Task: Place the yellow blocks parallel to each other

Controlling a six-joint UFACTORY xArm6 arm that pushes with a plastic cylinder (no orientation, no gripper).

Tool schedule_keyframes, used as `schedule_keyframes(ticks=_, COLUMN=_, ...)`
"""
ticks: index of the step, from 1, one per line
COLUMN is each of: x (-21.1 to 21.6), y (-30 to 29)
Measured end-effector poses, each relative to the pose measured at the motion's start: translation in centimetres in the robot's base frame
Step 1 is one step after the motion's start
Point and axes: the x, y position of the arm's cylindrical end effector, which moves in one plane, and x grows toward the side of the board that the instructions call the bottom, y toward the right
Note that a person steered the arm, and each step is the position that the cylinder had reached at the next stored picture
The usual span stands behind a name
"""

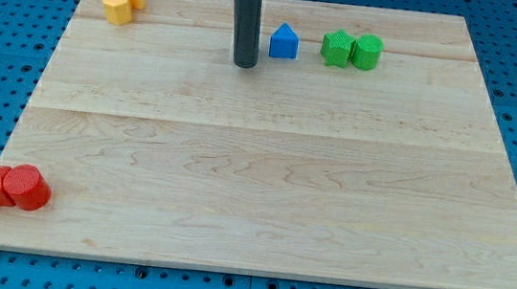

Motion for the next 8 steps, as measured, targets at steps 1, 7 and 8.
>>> schedule_keyframes(ticks=1, x=-1.6, y=0.0)
schedule_keyframes(ticks=7, x=-13.1, y=-17.3)
schedule_keyframes(ticks=8, x=-13.2, y=-22.6)
